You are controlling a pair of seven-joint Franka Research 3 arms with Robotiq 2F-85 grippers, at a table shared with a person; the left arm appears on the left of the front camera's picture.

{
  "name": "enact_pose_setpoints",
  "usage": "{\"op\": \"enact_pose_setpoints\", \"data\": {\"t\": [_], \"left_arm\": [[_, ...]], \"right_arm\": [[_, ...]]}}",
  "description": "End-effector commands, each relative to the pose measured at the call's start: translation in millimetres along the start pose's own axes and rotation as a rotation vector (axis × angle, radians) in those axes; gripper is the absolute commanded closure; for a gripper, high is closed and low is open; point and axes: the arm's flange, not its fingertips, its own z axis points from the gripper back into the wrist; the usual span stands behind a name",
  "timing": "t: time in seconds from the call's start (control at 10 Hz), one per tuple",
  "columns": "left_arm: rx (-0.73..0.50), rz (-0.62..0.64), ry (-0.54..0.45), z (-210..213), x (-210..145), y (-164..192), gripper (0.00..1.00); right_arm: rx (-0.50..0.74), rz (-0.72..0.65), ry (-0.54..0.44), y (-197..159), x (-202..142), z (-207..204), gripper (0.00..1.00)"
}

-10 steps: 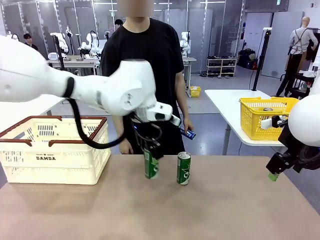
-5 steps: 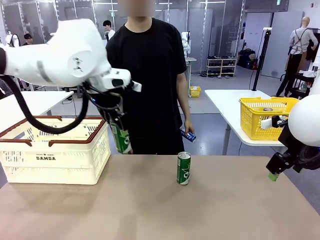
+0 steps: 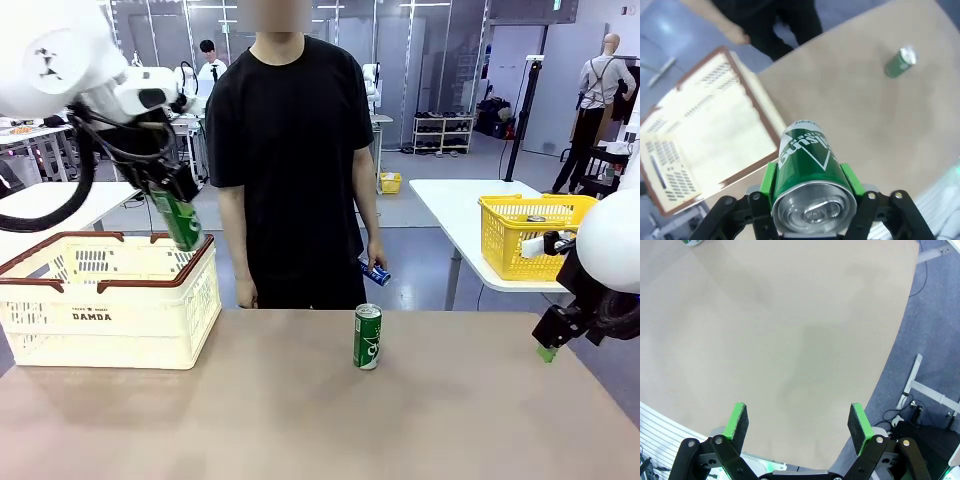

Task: Place the drinks into the Shopping basket.
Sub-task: Pick up one drink and place it into the Shopping basket.

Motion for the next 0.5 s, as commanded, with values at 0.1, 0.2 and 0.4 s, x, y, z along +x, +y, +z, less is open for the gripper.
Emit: {"op": "enact_pose_setpoints", "data": {"t": [0.1, 0.2, 0.4], "left_arm": [[0.072, 0.154, -0.016, 10.8, -16.4, 39.4, 1.0], [0.05, 0.164, -0.044, 12.5, -24.9, 48.9, 1.0], [0.047, 0.111, -0.004, 9.0, -10.9, 42.6, 1.0]], "right_arm": [[0.002, 0.014, 0.003, -1.5, -1.0, 0.7, 0.0], [0.002, 0.014, 0.003, -1.5, -1.0, 0.7, 0.0], [0.002, 0.014, 0.003, -1.5, -1.0, 0.7, 0.0]]}}
